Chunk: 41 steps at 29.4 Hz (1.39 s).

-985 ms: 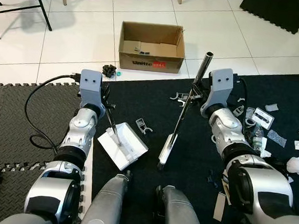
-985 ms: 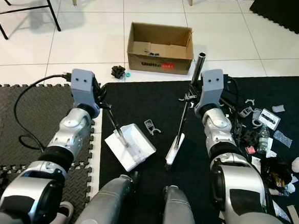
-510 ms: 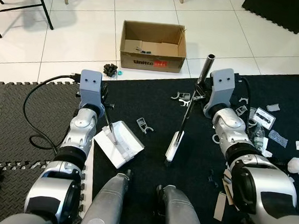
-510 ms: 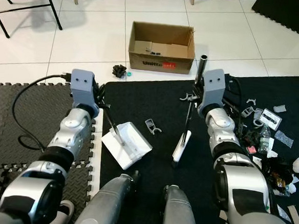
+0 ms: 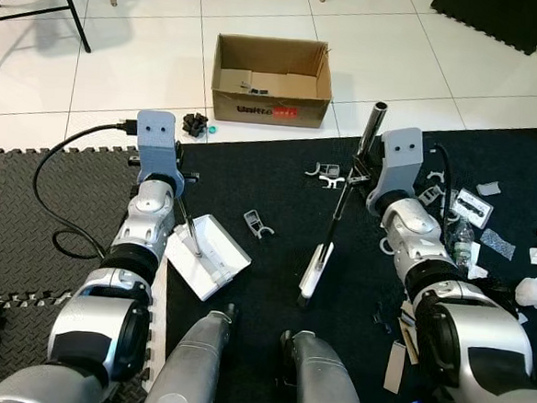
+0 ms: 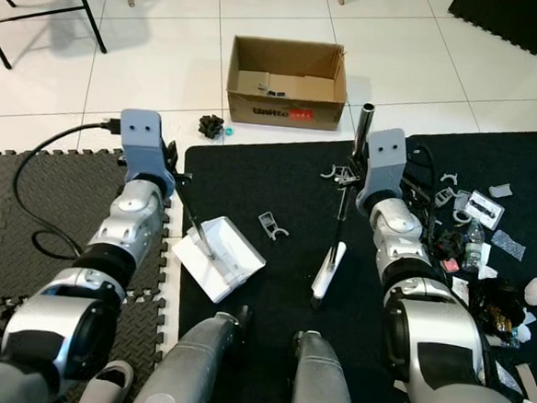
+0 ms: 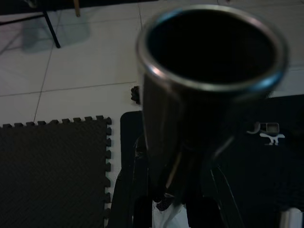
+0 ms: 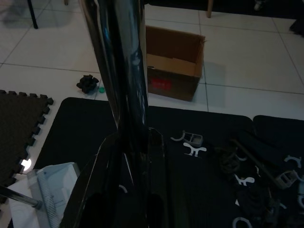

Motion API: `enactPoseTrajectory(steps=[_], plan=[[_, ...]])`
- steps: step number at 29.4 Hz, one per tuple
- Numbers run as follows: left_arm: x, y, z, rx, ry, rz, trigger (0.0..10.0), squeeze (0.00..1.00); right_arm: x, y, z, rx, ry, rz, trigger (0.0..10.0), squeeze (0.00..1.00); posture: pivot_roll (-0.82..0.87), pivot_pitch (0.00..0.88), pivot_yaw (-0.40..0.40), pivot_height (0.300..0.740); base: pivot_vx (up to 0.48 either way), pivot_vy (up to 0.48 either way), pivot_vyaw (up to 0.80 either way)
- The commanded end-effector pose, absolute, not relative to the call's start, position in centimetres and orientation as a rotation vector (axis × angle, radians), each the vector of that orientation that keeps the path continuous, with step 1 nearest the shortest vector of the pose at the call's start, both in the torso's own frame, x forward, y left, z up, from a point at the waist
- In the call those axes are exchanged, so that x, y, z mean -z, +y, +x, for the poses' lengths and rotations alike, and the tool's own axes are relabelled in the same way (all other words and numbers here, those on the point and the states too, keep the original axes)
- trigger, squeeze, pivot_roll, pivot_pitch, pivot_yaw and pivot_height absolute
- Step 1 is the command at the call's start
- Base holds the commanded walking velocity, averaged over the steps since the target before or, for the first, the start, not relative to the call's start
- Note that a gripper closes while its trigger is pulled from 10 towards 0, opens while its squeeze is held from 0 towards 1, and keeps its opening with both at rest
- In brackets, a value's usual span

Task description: Sweep floor

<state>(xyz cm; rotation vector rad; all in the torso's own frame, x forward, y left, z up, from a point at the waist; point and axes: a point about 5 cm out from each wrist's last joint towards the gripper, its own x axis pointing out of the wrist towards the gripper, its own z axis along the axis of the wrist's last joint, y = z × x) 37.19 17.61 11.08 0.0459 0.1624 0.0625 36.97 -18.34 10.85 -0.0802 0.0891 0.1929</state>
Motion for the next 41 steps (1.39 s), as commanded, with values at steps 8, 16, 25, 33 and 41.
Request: enactPoseTrajectory(steps=[8,16,25,33,41], plan=[[-10.2,18.5,36.7,0.107,0.176,0.498,10.0,0.00,-10.6,-18.4,36.9,-0.183,0.096,-0.058,10.0,0.00,0.06,0.278,0.019,0.740,0.000,0.000,0.00],[-11.1,18.7,37.2,0.119,0.134,0.728,10.0,0.00,-10.5,-18.3,36.8,-0.184,0.094,-0.053,10.0,0.00,0.06,0.271,0.023,0.740,0.000,0.000,0.00],[-11.4,19.2,37.4,0.094,0.160,0.645,10.0,0.00,-10.6,-18.3,36.8,-0.179,0.086,-0.044,10.0,0.00,0.06,0.263,0.027,0.740,0.000,0.000,0.00],[-12.1,18.1,37.3,0.120,0.063,0.369,10.0,0.00,-11.0,-18.4,36.9,-0.174,0.060,-0.020,10.0,0.00,0.06,0.268,0.028,0.740,0.000,0.000,0.00],[-11.8,16.8,37.0,0.141,0.053,0.298,10.0,0.00,-11.0,-18.5,36.9,-0.175,0.061,-0.020,10.0,0.00,0.06,0.269,0.024,0.740,0.000,0.000,0.00]])
